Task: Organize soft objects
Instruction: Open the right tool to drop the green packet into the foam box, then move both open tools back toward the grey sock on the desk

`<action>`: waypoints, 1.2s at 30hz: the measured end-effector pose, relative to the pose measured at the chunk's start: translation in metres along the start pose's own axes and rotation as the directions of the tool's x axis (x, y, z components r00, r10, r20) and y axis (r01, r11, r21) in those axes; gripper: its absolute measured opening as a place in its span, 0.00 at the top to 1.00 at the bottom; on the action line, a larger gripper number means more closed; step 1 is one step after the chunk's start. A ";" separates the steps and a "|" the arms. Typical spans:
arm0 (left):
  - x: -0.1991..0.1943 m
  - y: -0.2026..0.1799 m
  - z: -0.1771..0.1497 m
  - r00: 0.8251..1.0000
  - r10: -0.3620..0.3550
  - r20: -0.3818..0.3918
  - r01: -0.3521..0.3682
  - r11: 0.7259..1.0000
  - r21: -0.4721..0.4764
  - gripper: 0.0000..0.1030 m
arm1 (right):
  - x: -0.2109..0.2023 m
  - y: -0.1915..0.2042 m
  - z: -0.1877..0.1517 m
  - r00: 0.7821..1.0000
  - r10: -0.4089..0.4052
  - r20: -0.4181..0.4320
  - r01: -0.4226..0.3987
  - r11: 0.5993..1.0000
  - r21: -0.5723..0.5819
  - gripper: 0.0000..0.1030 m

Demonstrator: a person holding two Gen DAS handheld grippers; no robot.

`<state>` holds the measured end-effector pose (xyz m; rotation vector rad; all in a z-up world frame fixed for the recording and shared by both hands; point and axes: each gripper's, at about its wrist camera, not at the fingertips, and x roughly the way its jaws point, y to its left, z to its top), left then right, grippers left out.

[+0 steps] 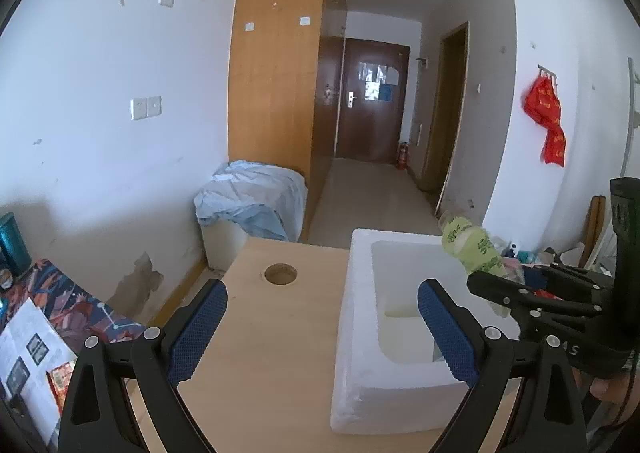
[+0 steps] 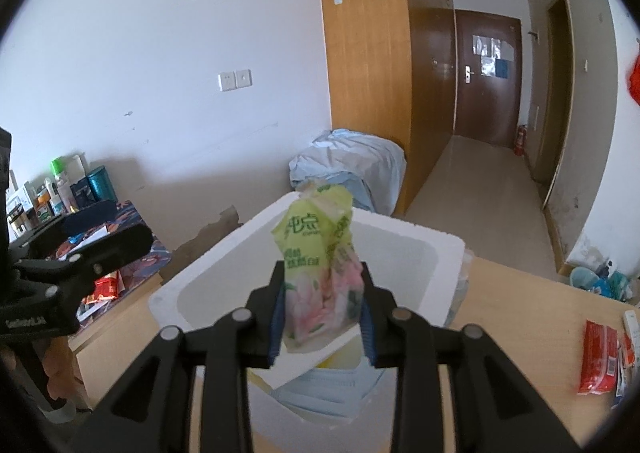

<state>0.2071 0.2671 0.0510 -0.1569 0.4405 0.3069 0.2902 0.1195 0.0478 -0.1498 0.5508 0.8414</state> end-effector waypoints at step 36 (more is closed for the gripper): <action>-0.064 -0.011 0.009 0.998 -0.027 0.064 0.027 1.000 0.001 0.02 | -0.069 0.010 0.004 0.986 -0.087 0.141 0.085 0.996 0.018 0.00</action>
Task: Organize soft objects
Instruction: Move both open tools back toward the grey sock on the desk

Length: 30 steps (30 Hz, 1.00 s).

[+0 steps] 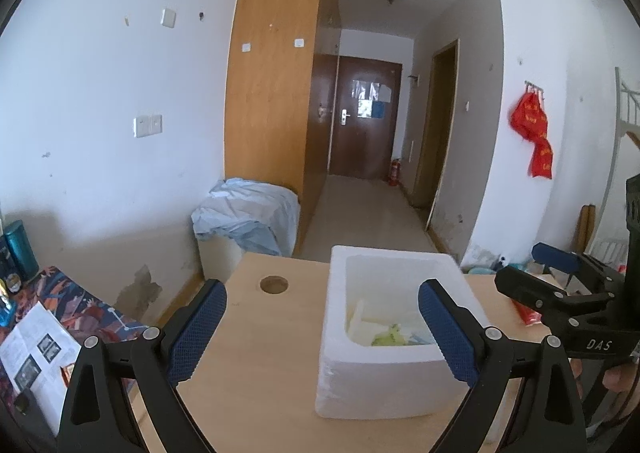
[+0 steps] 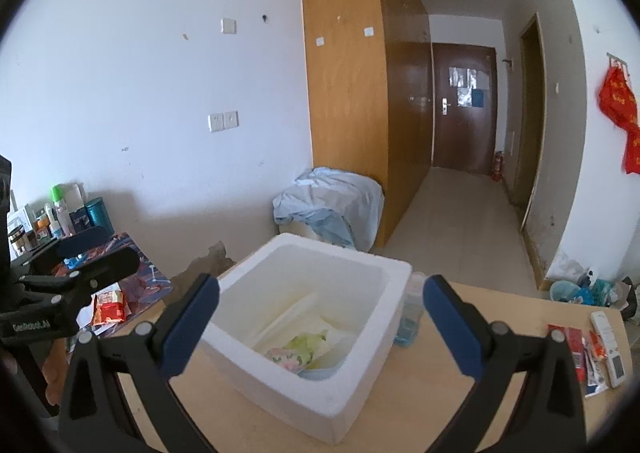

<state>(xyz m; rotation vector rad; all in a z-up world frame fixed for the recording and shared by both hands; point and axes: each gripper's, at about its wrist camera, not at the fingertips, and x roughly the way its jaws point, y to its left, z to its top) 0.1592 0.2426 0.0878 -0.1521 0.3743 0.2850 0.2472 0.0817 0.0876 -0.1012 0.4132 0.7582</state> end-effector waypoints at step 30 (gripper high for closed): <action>-0.107 -0.080 -0.012 0.988 -0.111 0.111 0.097 0.987 0.124 0.00 | -0.149 -0.016 -0.035 0.983 -0.124 0.137 0.112 0.990 0.088 0.00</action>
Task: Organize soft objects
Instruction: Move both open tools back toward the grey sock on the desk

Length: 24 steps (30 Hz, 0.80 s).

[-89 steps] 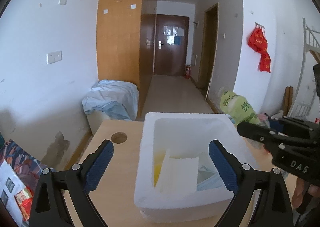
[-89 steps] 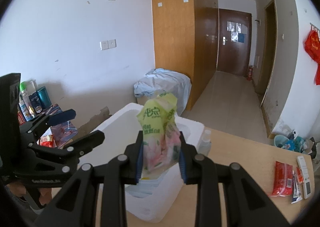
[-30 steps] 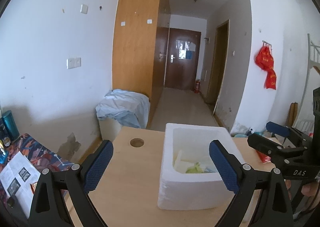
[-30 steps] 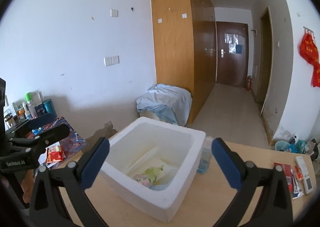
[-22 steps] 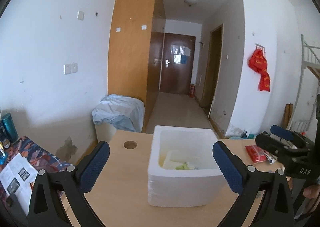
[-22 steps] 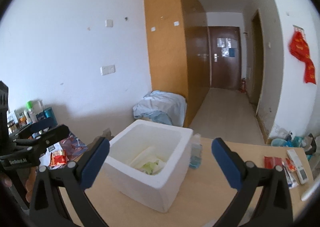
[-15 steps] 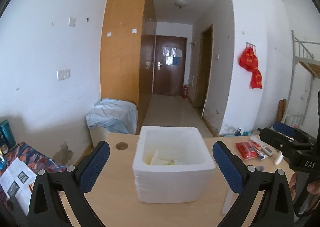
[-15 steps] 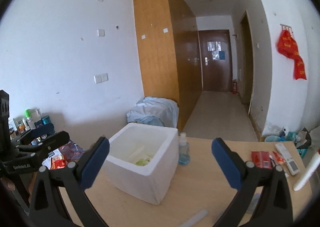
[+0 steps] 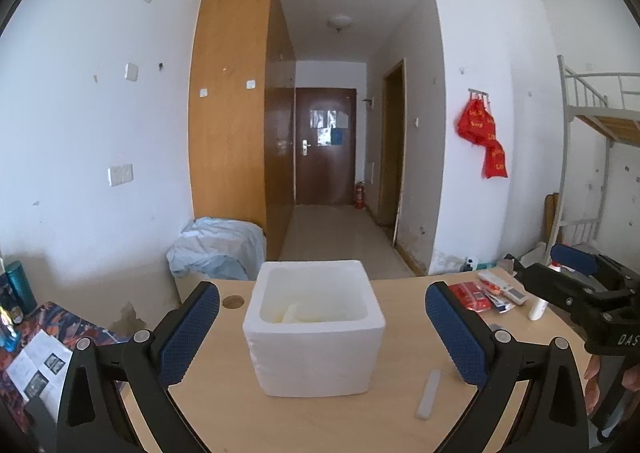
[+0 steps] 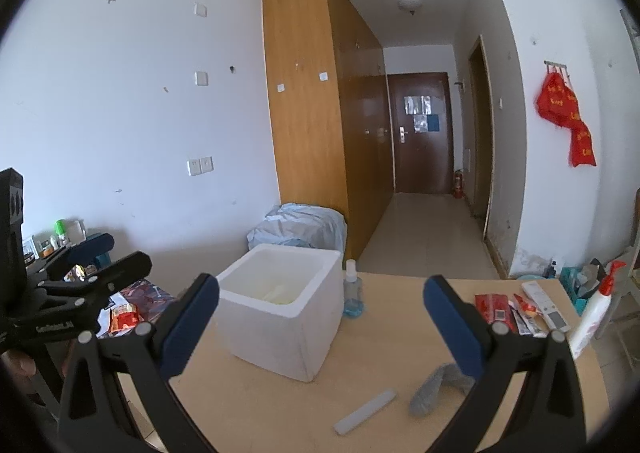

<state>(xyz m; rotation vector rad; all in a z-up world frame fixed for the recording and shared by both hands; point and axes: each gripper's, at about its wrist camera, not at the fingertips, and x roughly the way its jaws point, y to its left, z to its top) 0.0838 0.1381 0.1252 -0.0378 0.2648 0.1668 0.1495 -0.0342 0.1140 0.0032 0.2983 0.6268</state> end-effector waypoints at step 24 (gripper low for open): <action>-0.007 -0.067 -0.031 0.988 -0.152 0.033 0.148 0.985 0.089 0.00 | -0.057 -0.028 -0.031 0.987 -0.147 0.071 0.144 0.989 0.042 0.00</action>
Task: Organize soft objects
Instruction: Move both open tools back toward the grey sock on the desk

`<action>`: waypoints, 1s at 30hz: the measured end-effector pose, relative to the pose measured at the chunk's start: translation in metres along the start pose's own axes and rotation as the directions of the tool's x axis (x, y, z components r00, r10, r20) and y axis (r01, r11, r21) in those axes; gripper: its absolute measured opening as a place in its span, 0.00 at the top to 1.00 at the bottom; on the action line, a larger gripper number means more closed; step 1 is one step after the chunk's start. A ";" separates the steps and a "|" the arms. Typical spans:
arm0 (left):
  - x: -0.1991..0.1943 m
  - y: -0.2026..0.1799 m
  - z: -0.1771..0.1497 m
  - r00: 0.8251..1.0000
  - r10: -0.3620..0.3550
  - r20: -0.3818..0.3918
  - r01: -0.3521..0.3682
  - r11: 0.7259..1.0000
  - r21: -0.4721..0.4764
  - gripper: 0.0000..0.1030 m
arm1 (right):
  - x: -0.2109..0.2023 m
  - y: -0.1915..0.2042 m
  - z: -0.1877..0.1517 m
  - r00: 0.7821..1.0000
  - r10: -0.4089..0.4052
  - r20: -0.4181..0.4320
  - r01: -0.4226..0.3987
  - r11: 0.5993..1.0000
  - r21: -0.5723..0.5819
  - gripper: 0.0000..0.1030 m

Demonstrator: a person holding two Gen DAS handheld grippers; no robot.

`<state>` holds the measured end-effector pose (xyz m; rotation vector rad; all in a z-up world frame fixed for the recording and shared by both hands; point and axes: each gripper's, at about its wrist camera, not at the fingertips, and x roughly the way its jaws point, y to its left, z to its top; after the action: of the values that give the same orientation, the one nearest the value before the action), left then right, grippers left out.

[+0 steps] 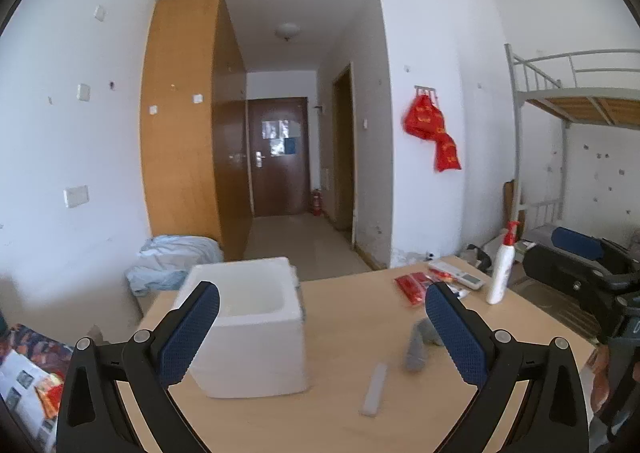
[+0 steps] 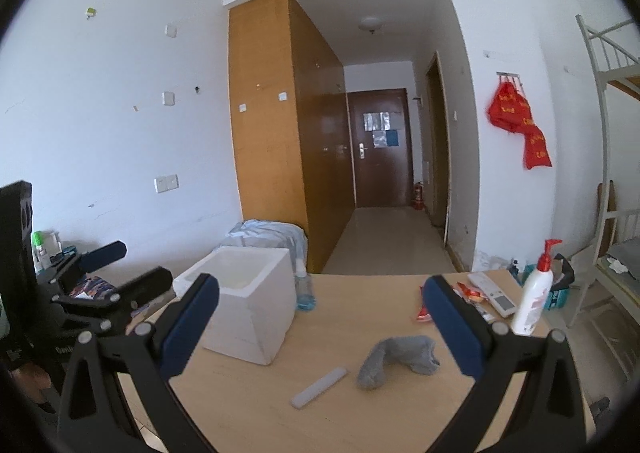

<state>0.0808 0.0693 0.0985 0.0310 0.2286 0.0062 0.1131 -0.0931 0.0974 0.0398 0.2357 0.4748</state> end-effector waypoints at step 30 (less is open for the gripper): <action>0.055 -0.020 -0.102 0.981 -0.112 -0.159 0.099 0.991 -0.087 0.00 | 0.017 -0.032 -0.067 0.977 -0.143 -0.161 0.148 0.989 0.016 0.00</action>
<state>0.1116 0.0529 -0.0139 -0.0609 0.3944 -0.0885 0.1269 -0.1150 0.0253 0.0115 0.3996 0.3290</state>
